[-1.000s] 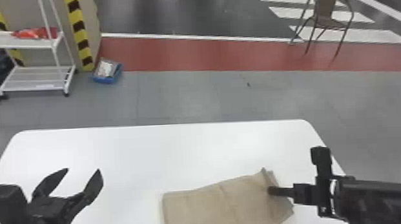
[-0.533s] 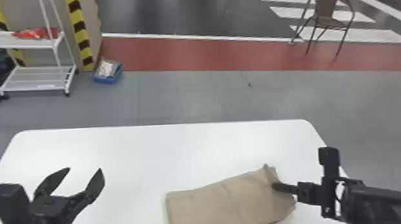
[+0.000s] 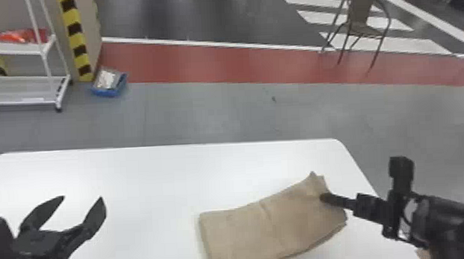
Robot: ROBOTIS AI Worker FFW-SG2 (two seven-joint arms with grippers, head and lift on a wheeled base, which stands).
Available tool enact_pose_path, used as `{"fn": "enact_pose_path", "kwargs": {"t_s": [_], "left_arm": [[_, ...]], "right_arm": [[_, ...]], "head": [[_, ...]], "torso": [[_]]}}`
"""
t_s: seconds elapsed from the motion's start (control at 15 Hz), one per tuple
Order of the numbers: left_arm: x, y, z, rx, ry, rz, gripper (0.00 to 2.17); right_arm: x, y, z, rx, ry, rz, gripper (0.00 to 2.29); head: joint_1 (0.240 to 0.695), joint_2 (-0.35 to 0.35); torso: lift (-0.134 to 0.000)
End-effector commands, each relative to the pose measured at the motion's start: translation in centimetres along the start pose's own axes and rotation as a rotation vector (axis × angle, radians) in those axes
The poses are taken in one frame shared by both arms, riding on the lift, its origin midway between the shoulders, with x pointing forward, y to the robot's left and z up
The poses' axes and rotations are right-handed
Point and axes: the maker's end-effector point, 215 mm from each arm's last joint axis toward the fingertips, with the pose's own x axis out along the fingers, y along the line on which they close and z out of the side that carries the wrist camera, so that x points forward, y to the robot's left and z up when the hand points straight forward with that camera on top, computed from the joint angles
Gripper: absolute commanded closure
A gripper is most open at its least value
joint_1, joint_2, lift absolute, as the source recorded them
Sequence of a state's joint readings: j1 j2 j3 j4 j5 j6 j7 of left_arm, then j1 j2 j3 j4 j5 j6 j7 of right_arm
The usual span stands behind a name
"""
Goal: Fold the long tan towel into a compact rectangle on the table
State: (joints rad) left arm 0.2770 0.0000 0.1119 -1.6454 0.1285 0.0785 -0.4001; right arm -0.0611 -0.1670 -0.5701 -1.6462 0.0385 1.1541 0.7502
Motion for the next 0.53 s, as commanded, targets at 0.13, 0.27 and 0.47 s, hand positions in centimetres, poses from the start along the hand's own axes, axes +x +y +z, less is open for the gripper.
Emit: {"fn": "enact_pose_path", "kwargs": {"t_s": [0.13,0.27,0.47], "left_arm": [[0.0,0.2,0.1,0.001,-0.001,0.003,0.15],[0.1,0.1,0.2,0.001,-0.001,0.001,0.15],[0.1,0.4,0.2,0.002,-0.001,0.005,0.15]], "right_arm": [[-2.2,-0.2,3.2,0.049,-0.005,-0.023,1.53],[-1.8,1.5,4.2,0.033,0.004,-0.015,1.53],[0.7,6.6,4.6,-0.03,0.053,0.022,1.53]], "head": [[0.695,-0.266],[0.695,-0.271],[0.695,-0.255]], "torso": [[0.0],[0.0],[0.0]]}}
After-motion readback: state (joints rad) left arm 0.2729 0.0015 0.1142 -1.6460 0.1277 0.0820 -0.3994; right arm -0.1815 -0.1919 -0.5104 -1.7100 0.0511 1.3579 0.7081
